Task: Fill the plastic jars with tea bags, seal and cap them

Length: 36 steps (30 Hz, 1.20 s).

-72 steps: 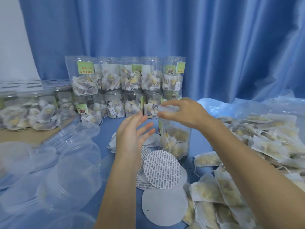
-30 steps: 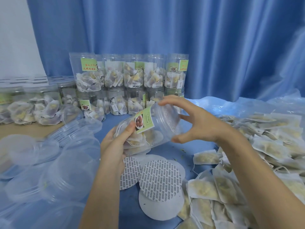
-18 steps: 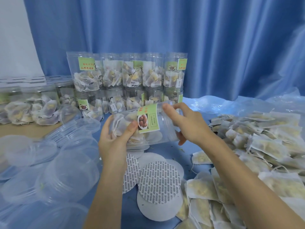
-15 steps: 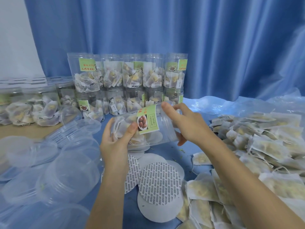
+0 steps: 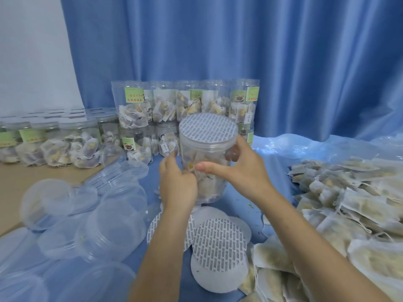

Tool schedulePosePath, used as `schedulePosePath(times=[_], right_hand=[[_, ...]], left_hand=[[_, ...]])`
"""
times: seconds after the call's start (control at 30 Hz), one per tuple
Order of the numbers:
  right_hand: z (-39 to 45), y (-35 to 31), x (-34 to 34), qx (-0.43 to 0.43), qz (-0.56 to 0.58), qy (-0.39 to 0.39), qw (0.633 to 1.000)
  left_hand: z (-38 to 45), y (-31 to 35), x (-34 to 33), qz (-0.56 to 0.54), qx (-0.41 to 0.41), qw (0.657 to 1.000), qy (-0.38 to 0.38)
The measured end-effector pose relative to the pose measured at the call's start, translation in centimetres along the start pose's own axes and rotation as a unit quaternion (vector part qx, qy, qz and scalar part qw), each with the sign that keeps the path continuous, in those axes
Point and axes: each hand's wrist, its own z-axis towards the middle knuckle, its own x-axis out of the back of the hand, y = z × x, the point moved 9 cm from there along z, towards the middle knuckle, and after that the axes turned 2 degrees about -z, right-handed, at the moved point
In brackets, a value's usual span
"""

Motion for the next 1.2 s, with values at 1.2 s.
schedulePosePath(times=[1.2], right_hand=[[0.9,-14.2,-44.2,0.014,0.038,-0.326,0.944]], left_hand=[[7.2,-15.1,37.2,-0.039,0.101,0.994,0.032]])
